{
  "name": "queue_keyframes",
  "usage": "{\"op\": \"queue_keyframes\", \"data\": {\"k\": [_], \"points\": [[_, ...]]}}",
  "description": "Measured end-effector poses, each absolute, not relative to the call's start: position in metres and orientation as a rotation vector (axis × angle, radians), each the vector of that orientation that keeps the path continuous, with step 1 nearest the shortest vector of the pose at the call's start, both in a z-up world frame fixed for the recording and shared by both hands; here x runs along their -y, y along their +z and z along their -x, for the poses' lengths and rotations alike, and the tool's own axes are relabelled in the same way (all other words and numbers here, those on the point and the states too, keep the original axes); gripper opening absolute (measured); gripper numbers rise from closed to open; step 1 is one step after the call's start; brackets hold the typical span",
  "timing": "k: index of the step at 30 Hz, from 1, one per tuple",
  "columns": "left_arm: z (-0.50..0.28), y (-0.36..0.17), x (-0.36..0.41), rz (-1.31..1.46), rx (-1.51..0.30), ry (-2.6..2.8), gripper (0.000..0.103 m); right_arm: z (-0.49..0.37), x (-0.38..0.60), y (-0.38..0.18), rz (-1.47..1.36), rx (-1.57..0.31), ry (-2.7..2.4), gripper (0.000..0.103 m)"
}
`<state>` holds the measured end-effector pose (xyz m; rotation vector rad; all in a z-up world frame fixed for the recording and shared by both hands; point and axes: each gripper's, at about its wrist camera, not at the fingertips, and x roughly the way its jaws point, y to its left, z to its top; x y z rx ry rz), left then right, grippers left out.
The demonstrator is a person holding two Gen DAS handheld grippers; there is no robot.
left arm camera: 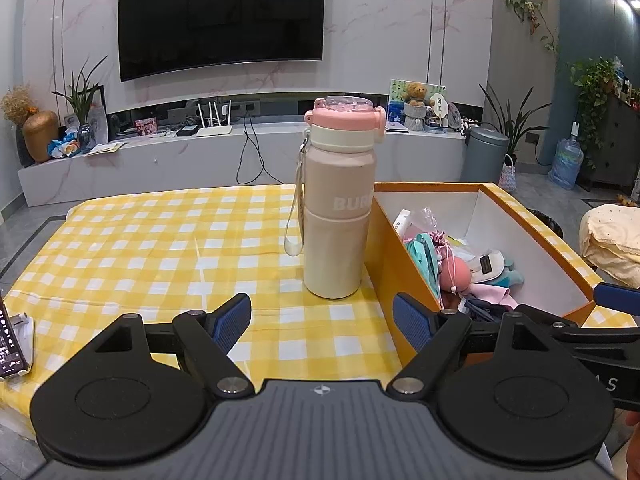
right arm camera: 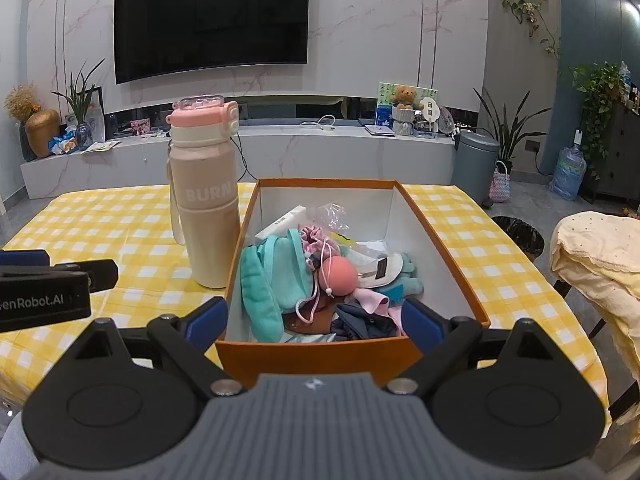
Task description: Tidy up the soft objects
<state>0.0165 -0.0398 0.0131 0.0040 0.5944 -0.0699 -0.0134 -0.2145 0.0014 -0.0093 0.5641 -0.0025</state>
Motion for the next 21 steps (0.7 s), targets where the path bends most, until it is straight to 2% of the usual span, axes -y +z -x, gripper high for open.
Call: {"op": "queue_keyframes", "data": {"k": [21], "points": [[-0.0171,0.0118,0.0368,-0.02,-0.599,-0.067,0.094,0.0101,0.2122,-0.0007,0.018,-0.564,0.005,0.092]]}}
